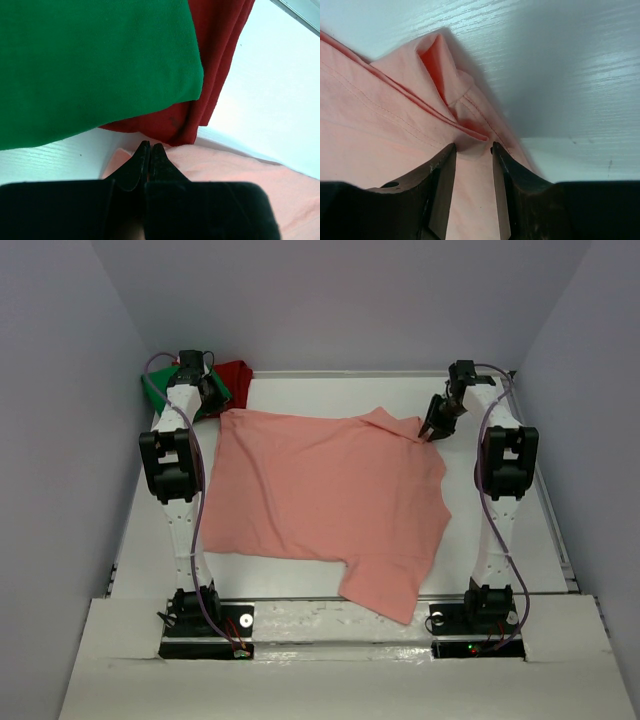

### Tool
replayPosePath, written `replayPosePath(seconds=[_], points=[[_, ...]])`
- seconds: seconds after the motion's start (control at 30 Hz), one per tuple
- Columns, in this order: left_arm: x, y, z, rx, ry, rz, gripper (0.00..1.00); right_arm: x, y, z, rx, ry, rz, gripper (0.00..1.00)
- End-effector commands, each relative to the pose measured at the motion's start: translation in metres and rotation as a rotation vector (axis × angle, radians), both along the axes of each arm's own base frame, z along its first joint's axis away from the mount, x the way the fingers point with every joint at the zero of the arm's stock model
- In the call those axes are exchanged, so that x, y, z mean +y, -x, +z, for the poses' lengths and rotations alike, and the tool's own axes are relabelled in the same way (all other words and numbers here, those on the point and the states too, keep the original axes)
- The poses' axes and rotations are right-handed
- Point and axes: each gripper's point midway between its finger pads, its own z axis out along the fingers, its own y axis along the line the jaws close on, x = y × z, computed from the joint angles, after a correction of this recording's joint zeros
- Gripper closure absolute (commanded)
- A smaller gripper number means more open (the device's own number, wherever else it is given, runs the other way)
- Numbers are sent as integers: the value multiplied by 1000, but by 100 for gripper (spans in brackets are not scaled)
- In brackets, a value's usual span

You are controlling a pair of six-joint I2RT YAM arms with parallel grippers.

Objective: Fold and stack the t-shirts
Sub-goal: Grap the side of the flattened tshirt furthest away from the robot with both arms

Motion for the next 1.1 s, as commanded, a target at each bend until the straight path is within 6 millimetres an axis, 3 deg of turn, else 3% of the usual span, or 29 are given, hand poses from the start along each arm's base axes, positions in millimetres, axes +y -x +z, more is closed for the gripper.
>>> replayPosePath(seconds=[0.0, 0.43, 0.6, 0.63, 0.67, 0.77, 0.93, 1.07], points=[[-7, -6, 41, -72, 3, -22, 100, -3, -15, 35, -116, -7, -2, 59], [-5, -7, 41, -67, -9, -24, 100, 10, -22, 24, -100, -89, 0, 59], [-5, -7, 40, -66, -8, -23, 100, 12, -22, 20, -99, -102, 1, 76], [-5, -8, 40, -66, -7, -24, 100, 12, -23, 20, -100, -102, 1, 94], [-5, -7, 39, -64, -8, -25, 100, 13, -22, 20, -98, -106, 1, 100], [-5, -7, 39, -61, -8, -25, 100, 16, -24, 21, -99, -122, 0, 100], [-5, -6, 44, -68, -8, -28, 100, 20, -30, 41, -146, -150, 15, 100], [-4, -5, 50, -77, -8, -25, 100, 18, -47, 77, -249, -158, 32, 100]])
